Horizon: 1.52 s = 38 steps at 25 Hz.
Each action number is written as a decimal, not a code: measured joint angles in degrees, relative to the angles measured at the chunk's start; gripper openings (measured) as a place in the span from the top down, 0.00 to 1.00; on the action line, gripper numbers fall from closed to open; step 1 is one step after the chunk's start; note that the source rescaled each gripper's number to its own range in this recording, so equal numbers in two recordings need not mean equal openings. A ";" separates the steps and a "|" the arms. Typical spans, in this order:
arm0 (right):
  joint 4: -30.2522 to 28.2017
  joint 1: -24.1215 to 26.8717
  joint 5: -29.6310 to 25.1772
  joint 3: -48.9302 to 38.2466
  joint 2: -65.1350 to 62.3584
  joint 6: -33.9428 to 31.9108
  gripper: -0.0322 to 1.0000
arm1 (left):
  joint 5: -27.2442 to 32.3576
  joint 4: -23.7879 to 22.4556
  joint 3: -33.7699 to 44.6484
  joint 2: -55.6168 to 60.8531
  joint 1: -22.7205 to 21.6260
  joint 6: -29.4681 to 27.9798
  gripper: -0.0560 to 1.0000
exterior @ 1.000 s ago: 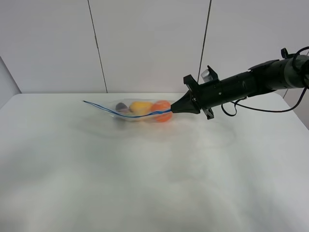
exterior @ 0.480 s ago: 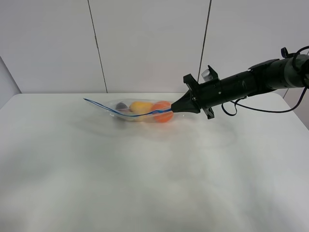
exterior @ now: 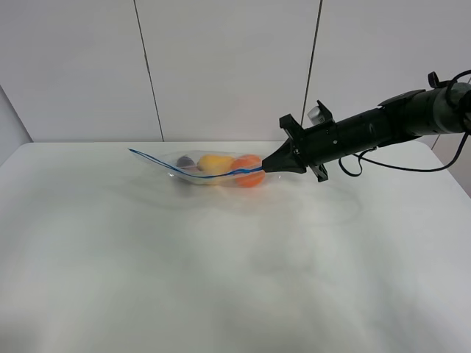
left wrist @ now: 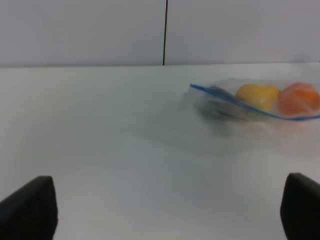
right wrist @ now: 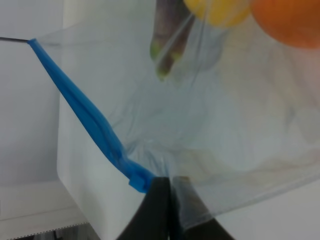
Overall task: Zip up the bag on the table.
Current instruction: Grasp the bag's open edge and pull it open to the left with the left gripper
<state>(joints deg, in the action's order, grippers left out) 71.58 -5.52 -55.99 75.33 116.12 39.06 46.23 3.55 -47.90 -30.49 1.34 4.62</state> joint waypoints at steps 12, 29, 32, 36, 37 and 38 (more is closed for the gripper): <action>-0.07 0.00 0.33 0.00 0.00 -0.45 0.97 | -12.36 0.20 -7.85 -34.56 0.00 30.72 0.00; -0.13 0.00 0.70 0.00 0.00 -1.92 0.97 | -34.86 12.12 -8.03 -54.93 24.20 55.07 0.00; -0.13 0.00 0.81 0.00 0.00 -1.95 0.97 | -41.42 12.11 -8.03 -58.85 30.08 54.85 0.00; -0.13 0.00 0.87 0.00 0.00 -2.21 0.97 | -50.25 12.11 -8.03 -64.11 35.55 52.08 0.00; -0.13 0.00 0.93 0.00 0.00 -2.26 0.97 | -52.44 12.11 -8.03 -65.36 36.41 50.90 0.00; -0.13 0.00 0.93 0.00 0.00 -2.40 0.97 | -54.45 12.11 -8.03 -66.60 36.91 49.87 0.00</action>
<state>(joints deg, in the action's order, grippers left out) 71.45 -5.52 -55.06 75.33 116.12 36.66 -8.22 15.66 -55.93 -97.08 38.25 54.49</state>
